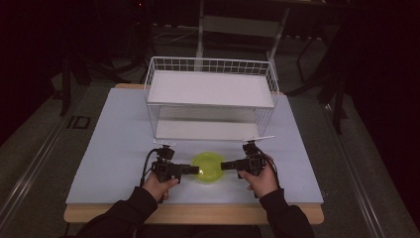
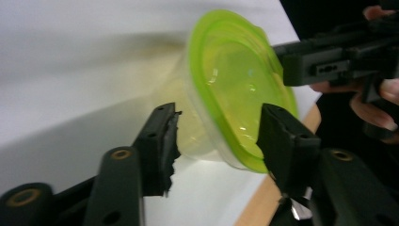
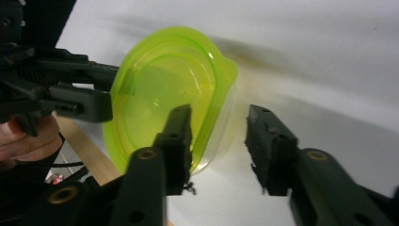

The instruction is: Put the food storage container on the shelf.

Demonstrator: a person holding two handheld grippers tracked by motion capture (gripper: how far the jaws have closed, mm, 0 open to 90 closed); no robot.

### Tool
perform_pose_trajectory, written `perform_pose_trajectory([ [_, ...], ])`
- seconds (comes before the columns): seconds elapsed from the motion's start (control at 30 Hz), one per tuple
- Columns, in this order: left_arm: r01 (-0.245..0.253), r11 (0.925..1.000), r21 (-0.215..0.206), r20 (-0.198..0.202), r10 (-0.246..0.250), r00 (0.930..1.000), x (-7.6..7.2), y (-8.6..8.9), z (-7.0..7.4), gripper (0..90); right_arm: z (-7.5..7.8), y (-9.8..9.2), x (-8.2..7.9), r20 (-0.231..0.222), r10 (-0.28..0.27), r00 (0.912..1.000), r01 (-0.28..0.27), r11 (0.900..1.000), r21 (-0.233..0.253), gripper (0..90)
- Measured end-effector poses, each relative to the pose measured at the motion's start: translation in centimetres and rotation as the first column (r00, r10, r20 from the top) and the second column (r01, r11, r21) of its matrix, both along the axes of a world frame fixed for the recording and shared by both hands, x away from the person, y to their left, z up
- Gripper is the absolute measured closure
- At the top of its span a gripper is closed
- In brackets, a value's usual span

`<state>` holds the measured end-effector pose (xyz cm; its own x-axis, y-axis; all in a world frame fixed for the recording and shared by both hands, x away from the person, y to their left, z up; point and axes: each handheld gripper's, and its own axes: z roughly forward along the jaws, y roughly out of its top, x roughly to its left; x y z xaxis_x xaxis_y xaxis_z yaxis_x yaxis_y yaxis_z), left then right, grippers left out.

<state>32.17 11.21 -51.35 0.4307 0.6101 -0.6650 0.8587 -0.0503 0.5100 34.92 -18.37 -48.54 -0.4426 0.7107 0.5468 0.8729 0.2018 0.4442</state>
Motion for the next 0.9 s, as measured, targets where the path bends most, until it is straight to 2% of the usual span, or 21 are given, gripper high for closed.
perform_pose_trajectory([
  [0.07, -0.004, 1.0, -0.006, 0.01, 0.004, 0.9999, -0.1, 0.0, -0.1, 56.8, -0.1, 0.0, -0.1, -0.007, 0.007, 1.0, -0.007, 1.0, 0.01, 68.6],
  [0.13, 0.008, 0.9999, -0.01, 0.006, -0.008, 1.0, -0.2, 0.1, -0.1, 65.5, -0.1, 0.1, -0.3, -0.019, 0.008, 0.9998, -0.007, 0.999, 0.034, 73.2],
  [0.23, 0.0, 1.0, 0.007, 0.008, 0.0, 1.0, -0.4, 0.0, 0.1, 67.9, -0.1, 0.4, -0.6, -0.007, 0.007, 0.9999, -0.007, 1.0, 0.025, 75.0],
  [0.3, -0.023, 0.9997, 0.004, 0.004, 0.023, 0.9997, -0.5, 0.1, 0.2, 70.8, 0.0, 0.6, -0.9, -0.001, -0.008, 1.0, 0.008, 0.999, 0.034, 76.3],
  [0.4, -0.039, 0.9992, 0.011, 0.02, 0.039, 0.999, -1.0, 0.2, 0.5, 74.2, 0.3, 0.8, -1.5, 0.04, -0.022, 0.999, 0.021, 0.999, 0.028, 79.2],
  [0.43, -0.056, 0.9983, 0.012, 0.018, 0.056, 0.9983, -1.2, 0.2, 0.6, 75.9, 0.5, 0.9, -1.7, 0.045, -0.027, 0.9986, 0.025, 0.999, 0.027, 80.4],
  [0.5, -0.06, 0.9981, 0.016, 0.009, 0.06, 0.9982, -1.4, 0.1, 0.8, 77.5, 0.8, 1.0, -2.1, 0.073, -0.019, 0.9971, 0.017, 1.0, 0.016, 80.6],
  [0.6, -0.066, 0.9977, 0.017, 0.004, 0.066, 0.9978, -1.5, 0.2, 1.0, 78.6, 1.0, 1.2, -2.4, 0.086, -0.014, 0.9962, 0.014, 1.0, 0.002, 80.6],
  [0.67, -0.071, 0.9975, 0.006, -0.002, 0.071, 0.9975, -1.5, 0.4, 1.6, 79.5, 1.4, 1.3, -2.7, 0.112, -0.006, 0.9937, 0.007, 1.0, -0.006, 80.7],
  [0.77, -0.068, 0.9977, 0.0, 0.009, 0.068, 0.9976, -1.5, 0.6, 2.6, 80.3, 2.2, 1.4, -3.0, 0.133, -0.003, 0.9912, 0.002, 1.0, 0.001, 80.7],
  [0.9, -0.063, 0.998, 0.007, 0.06, 0.062, 0.9962, -1.7, 0.9, 4.5, 80.7, 3.6, 1.5, -3.3, 0.168, 0.005, 0.9857, -0.008, 1.0, 0.014, 80.8],
])
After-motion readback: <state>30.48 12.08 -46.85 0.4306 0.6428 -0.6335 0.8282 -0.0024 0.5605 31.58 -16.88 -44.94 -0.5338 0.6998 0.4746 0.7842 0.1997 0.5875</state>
